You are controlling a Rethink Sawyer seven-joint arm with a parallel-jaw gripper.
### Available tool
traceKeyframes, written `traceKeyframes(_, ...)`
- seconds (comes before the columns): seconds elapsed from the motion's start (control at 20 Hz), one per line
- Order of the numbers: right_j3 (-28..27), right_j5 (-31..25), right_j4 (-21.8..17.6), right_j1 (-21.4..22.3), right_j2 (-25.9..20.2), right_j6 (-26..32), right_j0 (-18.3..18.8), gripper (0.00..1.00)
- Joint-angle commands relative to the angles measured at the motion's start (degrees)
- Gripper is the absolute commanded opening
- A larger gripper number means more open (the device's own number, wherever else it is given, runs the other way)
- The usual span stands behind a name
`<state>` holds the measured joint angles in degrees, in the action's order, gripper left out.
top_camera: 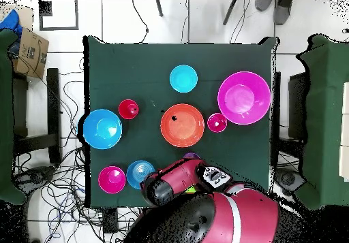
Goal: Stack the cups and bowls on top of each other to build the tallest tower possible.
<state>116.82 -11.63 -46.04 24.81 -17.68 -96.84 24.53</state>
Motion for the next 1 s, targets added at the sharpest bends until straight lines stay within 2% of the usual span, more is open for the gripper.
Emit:
traceKeyframes(0.05,-6.2,2.2,-2.1,-0.1,-2.4,-1.9,-0.1,1.00)
traceKeyframes(0.2,-6.0,2.2,-1.3,-0.3,-3.1,-2.2,0.6,1.00)
traceKeyframes(0.25,-6.0,-0.4,-0.7,-0.4,-3.3,-1.2,0.8,0.00)
traceKeyframes(0.35,-5.8,2.3,-1.1,-0.1,-3.1,-2.5,0.7,0.00)
traceKeyframes(1.0,-5.3,-0.4,0.2,1.5,-4.7,-1.5,1.0,0.00)
